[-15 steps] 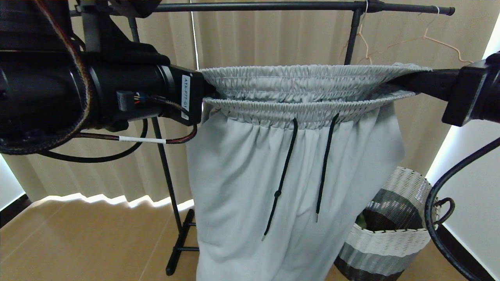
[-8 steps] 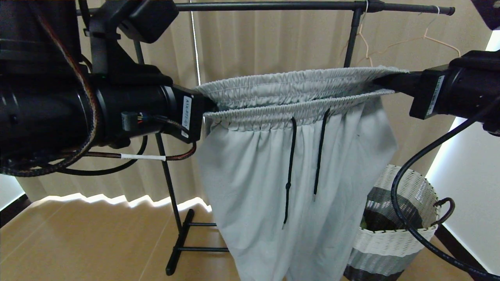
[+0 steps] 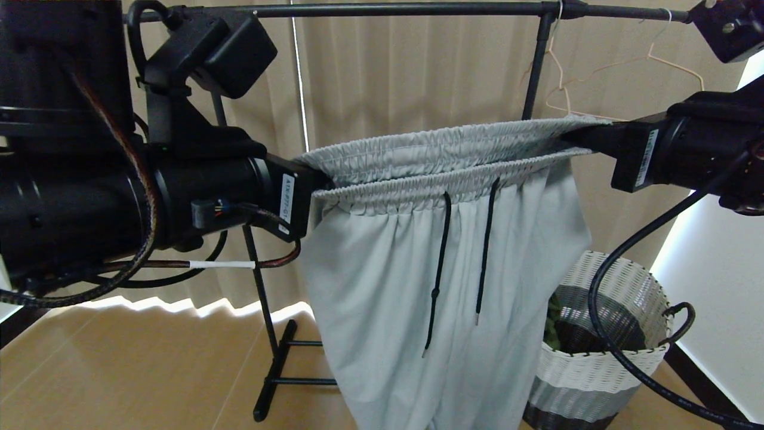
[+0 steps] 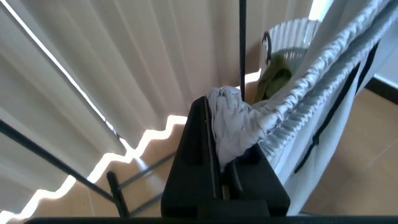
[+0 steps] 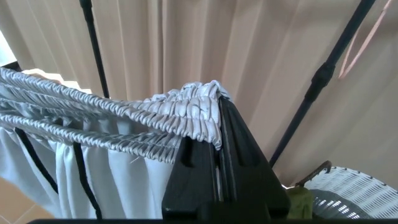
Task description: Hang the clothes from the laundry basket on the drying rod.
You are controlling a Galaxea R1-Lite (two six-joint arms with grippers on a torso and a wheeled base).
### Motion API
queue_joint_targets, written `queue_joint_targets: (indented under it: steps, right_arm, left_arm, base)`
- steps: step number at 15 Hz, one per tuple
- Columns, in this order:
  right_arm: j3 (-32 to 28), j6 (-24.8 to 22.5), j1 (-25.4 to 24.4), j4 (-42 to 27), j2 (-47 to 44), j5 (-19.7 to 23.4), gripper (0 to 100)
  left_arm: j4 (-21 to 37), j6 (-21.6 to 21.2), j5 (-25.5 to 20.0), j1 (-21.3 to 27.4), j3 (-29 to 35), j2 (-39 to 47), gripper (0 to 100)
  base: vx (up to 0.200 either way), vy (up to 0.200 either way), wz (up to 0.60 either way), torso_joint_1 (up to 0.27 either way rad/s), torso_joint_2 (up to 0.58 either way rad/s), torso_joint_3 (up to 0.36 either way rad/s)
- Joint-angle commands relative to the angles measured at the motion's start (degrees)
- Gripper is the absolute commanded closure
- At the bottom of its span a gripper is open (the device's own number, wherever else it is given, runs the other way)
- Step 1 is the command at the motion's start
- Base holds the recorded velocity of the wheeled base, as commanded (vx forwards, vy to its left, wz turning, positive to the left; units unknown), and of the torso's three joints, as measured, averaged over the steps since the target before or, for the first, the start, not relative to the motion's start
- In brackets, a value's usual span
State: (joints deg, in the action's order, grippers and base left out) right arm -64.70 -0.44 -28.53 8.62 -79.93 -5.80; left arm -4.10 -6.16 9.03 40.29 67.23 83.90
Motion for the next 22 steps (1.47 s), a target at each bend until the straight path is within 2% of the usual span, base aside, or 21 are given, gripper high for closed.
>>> queue_joint_targets:
  steps: [1,5,8,10,12,14,18,21,22]
  right_arm:
    - [0.0,0.0,0.0,0.0,0.1,0.0,100]
    - [0.4,-0.1,0.0,-1.8,4.0,-0.1,100]
    - [0.4,-0.1,0.0,-7.5,9.4,0.2,100]
    - [0.5,-0.1,-0.1,-12.3,13.9,0.4,100]
    - [0.7,-0.1,-1.5,-17.1,17.3,0.4,100]
    - [1.2,-0.1,-4.1,-19.2,18.8,0.4,100]
    - [2.3,-0.1,-4.2,-18.7,17.3,0.2,100]
    - [1.5,-1.1,-1.4,-17.6,13.3,0.0,100]
    - [1.4,-1.7,-1.3,-15.3,11.8,0.0,100]
  left_arm:
    - [-2.1,-0.3,0.2,-0.5,1.0,1.3,100]
    - [-2.6,-0.3,0.2,-1.8,7.0,5.1,100]
    - [-2.7,0.0,0.2,-3.6,12.1,10.9,100]
    - [-5.6,0.5,0.4,-5.2,14.2,14.9,100]
    - [-9.7,1.6,0.4,-6.0,13.7,17.5,100]
    - [-10.3,2.2,0.5,-6.1,13.8,18.8,100]
    - [-10.1,2.4,0.5,-6.1,12.7,18.2,100]
    - [-8.7,2.2,0.4,-6.1,9.7,12.0,100]
    - [-7.4,2.2,0.3,-6.1,8.4,9.2,100]
  base:
    - [0.0,0.0,0.0,0.0,0.0,0.0]
    - [0.0,0.0,0.0,0.0,0.0,0.0]
    - [0.0,0.0,0.0,0.0,0.0,0.0]
    - [0.0,0.0,0.0,0.0,0.0,0.0]
    - [0.0,0.0,0.0,0.0,0.0,0.0]
    - [0.0,0.0,0.0,0.0,0.0,0.0]
    - [0.0,0.0,0.0,0.0,0.0,0.0]
    - [0.0,0.0,0.0,0.0,0.0,0.0]
    - [0.0,0.0,0.0,0.0,0.0,0.0]
